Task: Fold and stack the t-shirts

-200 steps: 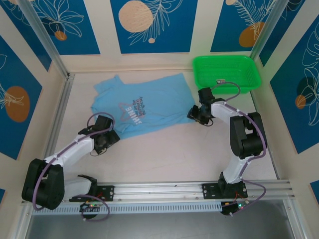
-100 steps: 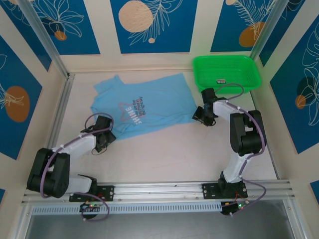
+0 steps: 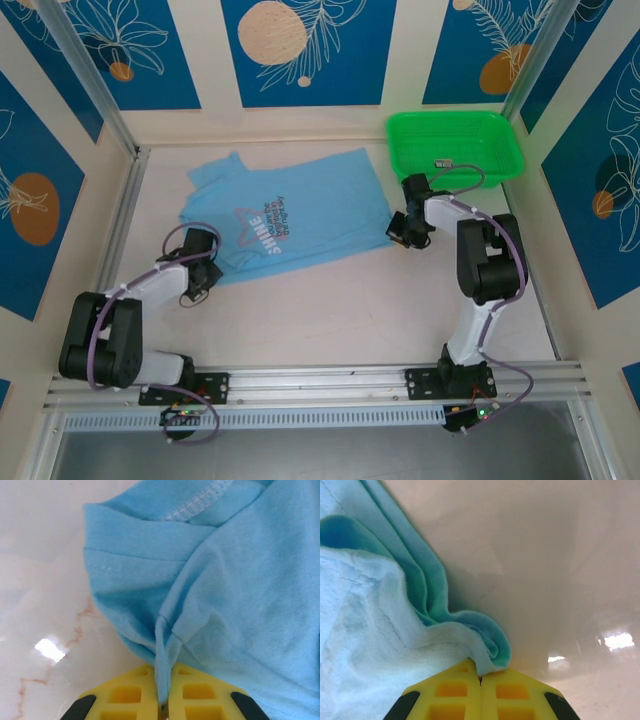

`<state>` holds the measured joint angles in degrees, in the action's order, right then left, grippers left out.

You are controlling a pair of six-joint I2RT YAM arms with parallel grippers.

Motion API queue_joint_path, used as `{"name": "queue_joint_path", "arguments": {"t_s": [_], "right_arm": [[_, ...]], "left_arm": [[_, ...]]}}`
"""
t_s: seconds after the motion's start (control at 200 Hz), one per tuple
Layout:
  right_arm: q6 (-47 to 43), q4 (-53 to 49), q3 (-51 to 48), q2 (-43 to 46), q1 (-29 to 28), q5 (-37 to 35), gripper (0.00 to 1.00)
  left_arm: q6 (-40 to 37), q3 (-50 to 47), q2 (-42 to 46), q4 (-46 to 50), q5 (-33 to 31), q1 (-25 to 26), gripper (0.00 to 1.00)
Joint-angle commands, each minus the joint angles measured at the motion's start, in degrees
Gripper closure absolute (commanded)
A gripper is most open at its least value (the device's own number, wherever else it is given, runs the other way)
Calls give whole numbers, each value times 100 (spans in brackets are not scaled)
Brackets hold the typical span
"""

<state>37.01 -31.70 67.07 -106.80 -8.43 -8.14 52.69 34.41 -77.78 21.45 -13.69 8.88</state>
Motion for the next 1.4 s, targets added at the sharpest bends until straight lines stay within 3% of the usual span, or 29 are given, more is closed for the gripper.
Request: {"name": "queue_joint_path", "arguments": {"t_s": [0.0, 0.28, 0.385, 0.545, 0.775, 0.815, 0.875, 0.96, 1.045, 1.205, 1.265, 1.32, 1.39], "right_arm": [[82, -426, -710, 330, 23, -37, 100], [441, -545, -2549, 2237, -528, 467, 100], [766, -986, -2914, 3011, -743, 59, 100], [1276, -913, -3837, 4184, -820, 508, 100], [1724, -1237, -4042, 5199, -704, 389, 81], [1781, -1294, -4062, 5388, -689, 317, 79], [1856, -1393, -4057, 5702, -675, 118, 64], [1755, -1608, -3825, 6025, -661, -236, 47], [1492, -1556, -3519, 6016, -662, -253, 40], [1085, -1258, -2921, 5587, -991, -334, 42], [782, -512, -2799, 5296, -1427, 123, 44], [476, 119, -2506, 4734, -2061, 581, 48], [304, 583, -2037, 3934, -2935, 634, 51]], "left_arm": [[-307, -176, 395, 475, -26, -205, 92], [-415, -540, 1368, 1071, 211, -203, 94], [-339, -756, 1846, 1257, 200, -214, 94], [-214, -960, 2275, 1493, 207, -234, 95], [-19, -1051, 3089, 2005, 0, -402, 94], [-5, -1064, 3267, 2081, -9, -453, 89], [4, -1065, 3472, 2163, 2, -517, 70], [29, -995, 3623, 2218, 79, -537, 67], [56, -851, 3676, 2329, 89, -531, 51], [3, -380, 3884, 2653, -140, -528, 48], [-146, -274, 3944, 2534, 29, -537, 49], [-302, -185, 3885, 2355, 406, -529, 57], [-574, -157, 3621, 1974, 1055, -520, 65]]}}
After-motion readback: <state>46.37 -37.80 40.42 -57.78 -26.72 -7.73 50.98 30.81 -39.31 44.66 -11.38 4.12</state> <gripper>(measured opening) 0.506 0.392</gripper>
